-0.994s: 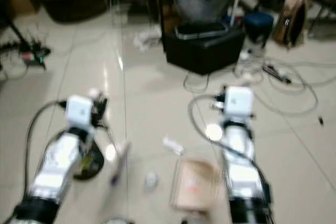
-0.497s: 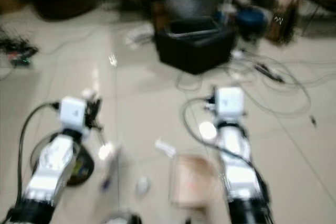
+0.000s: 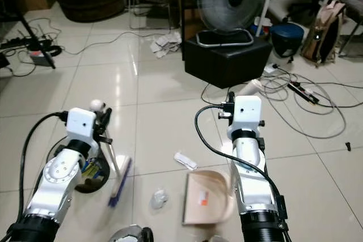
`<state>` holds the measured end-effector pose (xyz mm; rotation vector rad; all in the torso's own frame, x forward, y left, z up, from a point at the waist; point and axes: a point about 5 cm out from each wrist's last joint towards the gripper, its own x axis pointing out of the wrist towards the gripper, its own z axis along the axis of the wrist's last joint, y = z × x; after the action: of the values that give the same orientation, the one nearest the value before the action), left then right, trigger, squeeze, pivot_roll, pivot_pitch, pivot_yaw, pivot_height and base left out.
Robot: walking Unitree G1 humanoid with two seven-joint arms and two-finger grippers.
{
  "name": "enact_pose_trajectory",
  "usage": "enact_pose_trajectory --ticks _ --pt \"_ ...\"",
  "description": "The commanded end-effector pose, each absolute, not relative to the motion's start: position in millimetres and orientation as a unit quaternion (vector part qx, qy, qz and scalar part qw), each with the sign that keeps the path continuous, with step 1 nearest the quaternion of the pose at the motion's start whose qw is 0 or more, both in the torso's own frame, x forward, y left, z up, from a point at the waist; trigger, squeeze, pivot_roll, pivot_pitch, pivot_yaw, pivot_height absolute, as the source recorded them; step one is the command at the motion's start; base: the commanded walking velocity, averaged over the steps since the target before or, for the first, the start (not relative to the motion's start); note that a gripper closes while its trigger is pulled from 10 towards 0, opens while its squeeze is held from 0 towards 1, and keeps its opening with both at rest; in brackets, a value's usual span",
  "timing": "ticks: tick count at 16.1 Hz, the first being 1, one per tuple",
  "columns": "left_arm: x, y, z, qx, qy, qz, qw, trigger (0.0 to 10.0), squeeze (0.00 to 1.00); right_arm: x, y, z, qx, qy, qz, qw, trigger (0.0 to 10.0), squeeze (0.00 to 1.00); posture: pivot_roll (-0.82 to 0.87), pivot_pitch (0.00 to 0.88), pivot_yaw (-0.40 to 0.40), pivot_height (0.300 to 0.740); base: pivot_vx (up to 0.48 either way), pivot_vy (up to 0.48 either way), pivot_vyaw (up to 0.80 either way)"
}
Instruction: Sweep floor
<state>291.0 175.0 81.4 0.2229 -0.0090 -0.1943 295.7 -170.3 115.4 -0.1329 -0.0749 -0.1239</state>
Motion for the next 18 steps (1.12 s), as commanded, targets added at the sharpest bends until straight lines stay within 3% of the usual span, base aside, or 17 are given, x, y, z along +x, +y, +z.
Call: enact_pose_trajectory --ticks 1,4,10,18 --pt "299 172 89 0.127 -0.020 -0.111 0.986 10.0 0.00 301 -172 126 -0.055 -0.067 -0.074 0.993 10.0 0.00 0.03 0.066 0.071 0.740 0.000 0.000 0.00" --pt "303 164 85 0.140 -0.017 -0.148 0.979 10.0 0.00 308 -178 121 -0.081 -0.076 -0.089 0.990 10.0 0.00 0.02 0.088 0.092 0.740 0.000 0.000 0.00" --pt "312 168 75 0.123 0.001 -0.116 0.986 10.0 0.00 327 -177 106 -0.120 -0.068 -0.083 0.987 10.0 0.00 0.03 0.127 0.079 0.740 0.000 0.000 0.00" --pt "320 153 73 0.119 0.013 -0.139 0.983 10.0 0.00 336 -137 92 -0.115 -0.070 -0.028 0.990 10.0 0.00 0.08 0.183 0.109 0.740 0.000 0.000 0.00"
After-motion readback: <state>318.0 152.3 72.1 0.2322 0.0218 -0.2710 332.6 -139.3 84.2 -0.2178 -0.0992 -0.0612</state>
